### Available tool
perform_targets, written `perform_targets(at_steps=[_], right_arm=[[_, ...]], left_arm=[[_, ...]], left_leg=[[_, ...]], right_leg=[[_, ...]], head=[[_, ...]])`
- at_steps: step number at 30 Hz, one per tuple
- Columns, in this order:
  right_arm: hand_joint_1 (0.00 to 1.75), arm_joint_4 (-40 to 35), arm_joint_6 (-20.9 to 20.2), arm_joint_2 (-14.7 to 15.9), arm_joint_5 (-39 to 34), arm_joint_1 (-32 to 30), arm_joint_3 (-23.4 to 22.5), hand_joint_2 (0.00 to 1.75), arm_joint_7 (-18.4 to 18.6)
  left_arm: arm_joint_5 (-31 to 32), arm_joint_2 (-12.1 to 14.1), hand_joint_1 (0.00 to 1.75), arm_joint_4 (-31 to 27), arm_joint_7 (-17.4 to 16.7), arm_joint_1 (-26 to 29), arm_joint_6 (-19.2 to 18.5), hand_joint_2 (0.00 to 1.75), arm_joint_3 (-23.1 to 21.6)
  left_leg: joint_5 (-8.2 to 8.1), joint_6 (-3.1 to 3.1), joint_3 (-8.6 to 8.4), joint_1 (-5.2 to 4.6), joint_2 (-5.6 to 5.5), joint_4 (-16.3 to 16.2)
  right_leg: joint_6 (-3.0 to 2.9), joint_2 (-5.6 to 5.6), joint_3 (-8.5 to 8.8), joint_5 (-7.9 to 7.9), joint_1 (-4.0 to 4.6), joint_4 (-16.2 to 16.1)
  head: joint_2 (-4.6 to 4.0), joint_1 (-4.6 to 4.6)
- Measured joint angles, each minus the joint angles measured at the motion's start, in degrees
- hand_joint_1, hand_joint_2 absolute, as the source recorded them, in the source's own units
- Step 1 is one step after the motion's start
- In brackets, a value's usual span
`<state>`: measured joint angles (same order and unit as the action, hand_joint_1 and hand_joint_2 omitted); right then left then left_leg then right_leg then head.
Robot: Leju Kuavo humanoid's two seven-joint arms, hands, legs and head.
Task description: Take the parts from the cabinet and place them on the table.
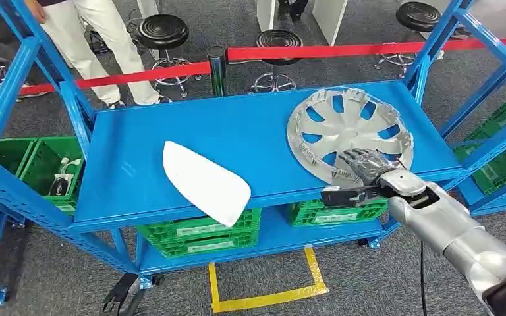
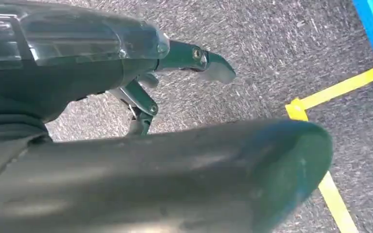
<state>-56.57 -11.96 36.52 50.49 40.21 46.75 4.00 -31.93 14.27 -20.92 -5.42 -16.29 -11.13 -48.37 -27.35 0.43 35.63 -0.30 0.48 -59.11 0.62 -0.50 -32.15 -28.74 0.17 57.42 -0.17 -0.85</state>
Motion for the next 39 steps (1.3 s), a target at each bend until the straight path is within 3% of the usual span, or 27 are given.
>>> perform_targets(at_steps=[15,16,17,20,34,39], right_arm=[[0.02,1.3,-4.5,-2.9,0.0,-1.6,-5.7,1.75,1.4],[0.7,1.3,-4.7,-3.0,0.1,-1.6,-5.7,1.75,1.4],[1.75,1.3,-4.7,-3.1,0.2,-1.6,-5.8,1.75,1.4],[1.75,1.6,-3.5,-3.1,0.4,-1.8,-6.1,1.75,0.5],[1.75,2.2,-3.4,-4.7,1.2,-0.7,-7.3,1.75,0.3],[1.75,2.2,-3.1,-5.1,0.2,-0.4,-7.4,1.75,-1.1]], left_arm=[[1.3,-0.3,0.0,0.0,-1.6,-0.8,0.0,0.0,-0.5],[1.3,-0.3,0.0,0.0,-1.8,-0.8,0.0,0.0,-0.5],[1.4,-0.3,0.0,0.0,-1.9,-0.9,0.0,0.0,-0.5],[1.6,-0.3,0.0,0.1,-0.8,-0.8,-0.5,0.0,-0.5],[2.3,-0.7,0.0,0.2,-2.3,-1.6,-0.2,0.0,-0.6],[3.0,-0.8,0.0,0.2,-1.3,-1.5,-0.4,0.0,-0.6]], left_leg=[[0.01,-0.02,-0.08,0.03,-0.54,0.0],[0.01,-0.02,-0.1,0.03,-0.54,0.0],[0.01,-0.02,-0.13,0.03,-0.55,0.0],[0.01,-0.01,-0.15,0.02,-0.6,0.0],[0.01,-0.02,-0.6,0.03,-0.39,0.0],[0.03,0.01,-0.67,0.02,-0.19,0.0]], right_leg=[[0.0,0.16,0.11,-0.03,0.0,0.0],[0.0,0.16,0.13,-0.03,0.0,0.0],[0.0,0.16,0.15,-0.03,0.0,0.0],[0.0,0.18,0.19,-0.04,-0.01,0.0],[0.02,0.06,0.57,-0.01,0.0,-0.1],[0.01,0.02,0.67,0.02,0.0,-0.1]], head=[[0.0,0.0],[0.0,0.02],[0.0,-0.02],[0.0,0.0],[0.0,0.02],[0.0,0.02]])
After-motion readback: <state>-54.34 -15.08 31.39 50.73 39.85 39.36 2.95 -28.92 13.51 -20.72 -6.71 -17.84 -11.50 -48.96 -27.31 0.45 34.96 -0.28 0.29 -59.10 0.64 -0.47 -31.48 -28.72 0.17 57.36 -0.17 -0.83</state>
